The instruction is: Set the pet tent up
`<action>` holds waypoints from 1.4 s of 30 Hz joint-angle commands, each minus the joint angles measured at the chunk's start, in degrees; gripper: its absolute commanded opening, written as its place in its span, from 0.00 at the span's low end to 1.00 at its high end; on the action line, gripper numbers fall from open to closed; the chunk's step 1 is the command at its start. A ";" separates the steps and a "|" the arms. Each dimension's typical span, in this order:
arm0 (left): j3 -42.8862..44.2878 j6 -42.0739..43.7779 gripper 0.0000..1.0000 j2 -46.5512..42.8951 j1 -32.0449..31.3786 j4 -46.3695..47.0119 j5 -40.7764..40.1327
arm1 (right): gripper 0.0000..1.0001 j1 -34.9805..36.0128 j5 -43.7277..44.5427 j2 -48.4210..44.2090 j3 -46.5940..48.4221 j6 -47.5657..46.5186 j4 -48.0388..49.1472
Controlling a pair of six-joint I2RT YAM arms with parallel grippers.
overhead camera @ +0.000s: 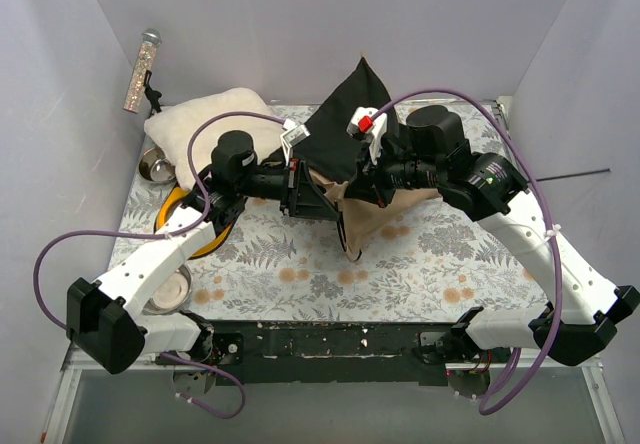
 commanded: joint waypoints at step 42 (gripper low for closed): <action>44.87 -3.01 0.75 5.10 -6.50 20.38 1.06 | 0.01 -0.44 5.28 -9.45 -4.55 0.24 29.21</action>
